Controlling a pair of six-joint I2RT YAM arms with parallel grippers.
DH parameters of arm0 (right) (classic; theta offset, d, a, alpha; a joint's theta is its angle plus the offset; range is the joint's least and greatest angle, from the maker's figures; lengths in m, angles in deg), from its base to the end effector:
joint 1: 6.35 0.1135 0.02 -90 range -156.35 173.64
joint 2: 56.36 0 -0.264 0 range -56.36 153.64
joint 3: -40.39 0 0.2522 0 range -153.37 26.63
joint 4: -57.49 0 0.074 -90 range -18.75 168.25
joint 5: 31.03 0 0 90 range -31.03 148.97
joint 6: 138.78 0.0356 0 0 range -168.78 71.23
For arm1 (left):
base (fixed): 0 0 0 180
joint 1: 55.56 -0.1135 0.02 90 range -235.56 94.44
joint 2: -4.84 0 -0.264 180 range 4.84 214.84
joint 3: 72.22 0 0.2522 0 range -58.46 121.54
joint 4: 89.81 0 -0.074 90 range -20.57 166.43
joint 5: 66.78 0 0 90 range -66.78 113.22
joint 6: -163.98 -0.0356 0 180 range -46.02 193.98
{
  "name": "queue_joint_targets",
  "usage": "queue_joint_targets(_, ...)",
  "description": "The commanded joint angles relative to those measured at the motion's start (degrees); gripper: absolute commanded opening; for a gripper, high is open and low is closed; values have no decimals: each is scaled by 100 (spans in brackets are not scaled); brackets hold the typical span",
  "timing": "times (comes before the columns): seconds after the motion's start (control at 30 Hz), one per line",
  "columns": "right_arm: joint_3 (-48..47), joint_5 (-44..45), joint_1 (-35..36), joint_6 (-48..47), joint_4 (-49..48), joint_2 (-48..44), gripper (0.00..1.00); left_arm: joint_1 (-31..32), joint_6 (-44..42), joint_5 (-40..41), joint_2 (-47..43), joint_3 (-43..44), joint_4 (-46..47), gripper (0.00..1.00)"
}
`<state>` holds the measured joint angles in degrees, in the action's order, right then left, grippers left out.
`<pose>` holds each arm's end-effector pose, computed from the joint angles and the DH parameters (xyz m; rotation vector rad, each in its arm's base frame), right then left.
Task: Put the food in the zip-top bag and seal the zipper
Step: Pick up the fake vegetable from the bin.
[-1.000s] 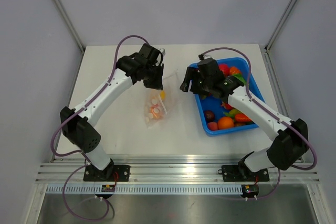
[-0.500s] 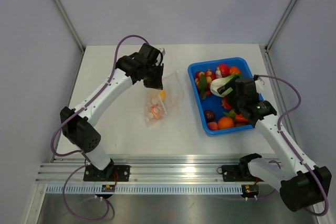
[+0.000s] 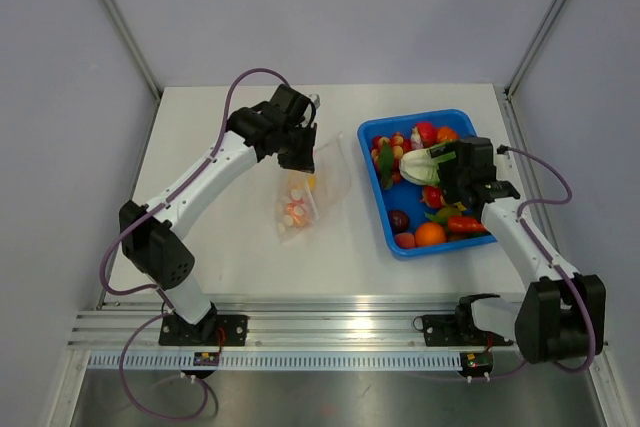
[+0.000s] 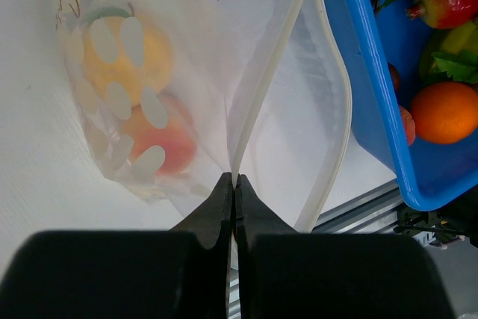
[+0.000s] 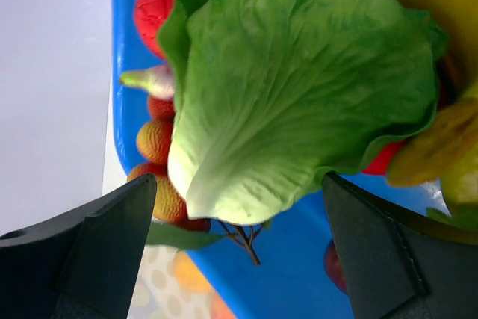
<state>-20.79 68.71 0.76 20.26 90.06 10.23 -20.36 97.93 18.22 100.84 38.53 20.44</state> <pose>0.2510 0.0252 0.2649 1.2515 1.9020 0.5320 0.2877 -0.2067 0.3506 0.2912 2.5906 -0.5046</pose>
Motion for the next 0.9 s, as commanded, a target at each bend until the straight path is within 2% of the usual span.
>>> queue_joint_targets(0.0,-21,-464,-122,435,-808,389,99,13,5,-116,6,136,193,0)
queue_joint_targets(0.23,-233,-613,-131,453,-1063,1146,99,13,5,-89,6,206,141,0)
queue_joint_targets(0.27,-241,-631,-131,418,-1098,1198,93,13,22,-89,6,224,123,0)
queue_joint_targets(0.37,-154,-579,-131,365,-1125,1120,65,22,75,-116,-3,268,141,0)
queue_joint_targets(0.4,-101,-561,-140,330,-1125,1059,48,22,93,-133,6,276,141,0)
queue_joint_targets(0.47,-75,-526,-131,155,-1073,883,33,39,110,-125,23,346,158,0)
queue_joint_targets(0.5,-66,-525,-131,76,-1037,813,22,40,128,-133,76,373,158,0)
queue_joint_targets(0.63,-13,-578,-131,-371,-888,400,0,48,137,-116,234,514,158,0)
queue_joint_targets(0.87,233,-1167,-114,-865,-519,-505,0,48,198,-238,498,786,211,0)
